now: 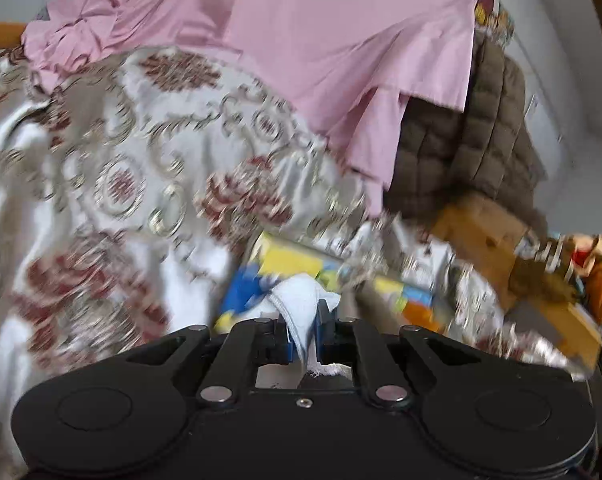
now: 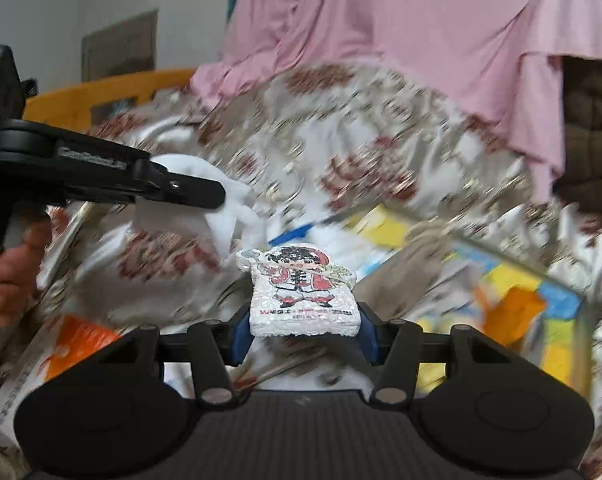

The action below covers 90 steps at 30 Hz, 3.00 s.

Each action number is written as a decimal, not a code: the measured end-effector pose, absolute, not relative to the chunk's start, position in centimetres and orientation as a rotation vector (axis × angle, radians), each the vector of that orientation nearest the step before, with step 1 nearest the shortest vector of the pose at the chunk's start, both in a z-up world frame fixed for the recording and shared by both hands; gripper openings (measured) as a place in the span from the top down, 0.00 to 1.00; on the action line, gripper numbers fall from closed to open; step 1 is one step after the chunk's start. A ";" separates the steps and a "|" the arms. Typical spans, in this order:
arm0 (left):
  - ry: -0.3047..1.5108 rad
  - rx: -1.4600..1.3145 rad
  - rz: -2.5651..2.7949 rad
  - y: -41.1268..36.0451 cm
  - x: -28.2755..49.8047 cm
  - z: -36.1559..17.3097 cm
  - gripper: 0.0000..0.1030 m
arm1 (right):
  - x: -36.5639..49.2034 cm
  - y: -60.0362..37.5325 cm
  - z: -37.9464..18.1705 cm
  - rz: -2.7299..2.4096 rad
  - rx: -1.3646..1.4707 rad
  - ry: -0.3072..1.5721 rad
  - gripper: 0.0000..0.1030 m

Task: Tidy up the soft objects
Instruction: 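Lift and carry the white cloth with the left tool while the right tool carries the packet to the tray, then open the left tool to drop the cloth while the right tool releases the packet into the tray, then move both tools back from the tray toward the remaining items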

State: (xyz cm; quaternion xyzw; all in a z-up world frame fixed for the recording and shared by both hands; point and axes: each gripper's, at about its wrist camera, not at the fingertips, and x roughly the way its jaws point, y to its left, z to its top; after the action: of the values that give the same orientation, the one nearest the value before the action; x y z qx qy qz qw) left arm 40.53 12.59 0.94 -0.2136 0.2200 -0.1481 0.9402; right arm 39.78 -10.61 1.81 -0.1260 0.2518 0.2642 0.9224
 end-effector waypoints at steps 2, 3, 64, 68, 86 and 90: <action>0.420 -0.464 -0.314 11.6 41.9 1.1 0.91 | 40.3 -11.7 2.5 0.510 -0.245 0.484 0.45; 0.408 -0.479 -0.323 11.0 42.7 1.1 0.91 | 40.7 -12.3 2.8 0.488 -0.238 0.470 0.45; 0.476 -0.335 -0.176 3.7 40.9 1.1 0.12 | 41.6 -20.6 5.5 0.136 -0.078 0.534 0.03; 0.461 -0.317 -0.172 3.8 39.1 2.2 0.09 | 39.9 -20.9 6.5 0.131 -0.057 0.516 0.01; 0.406 -0.249 -0.211 2.7 29.3 5.5 0.01 | 30.4 -22.4 9.2 0.126 0.025 0.430 0.00; 0.400 -0.232 -0.206 2.3 26.9 5.6 0.01 | 27.9 -22.7 9.1 0.128 0.034 0.419 0.00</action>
State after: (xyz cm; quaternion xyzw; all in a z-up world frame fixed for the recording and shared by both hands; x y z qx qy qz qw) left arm 26.87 2.34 5.64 -0.1146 0.1981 -0.1021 0.9681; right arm 27.90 -22.66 9.09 0.0169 0.2077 0.0633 0.9760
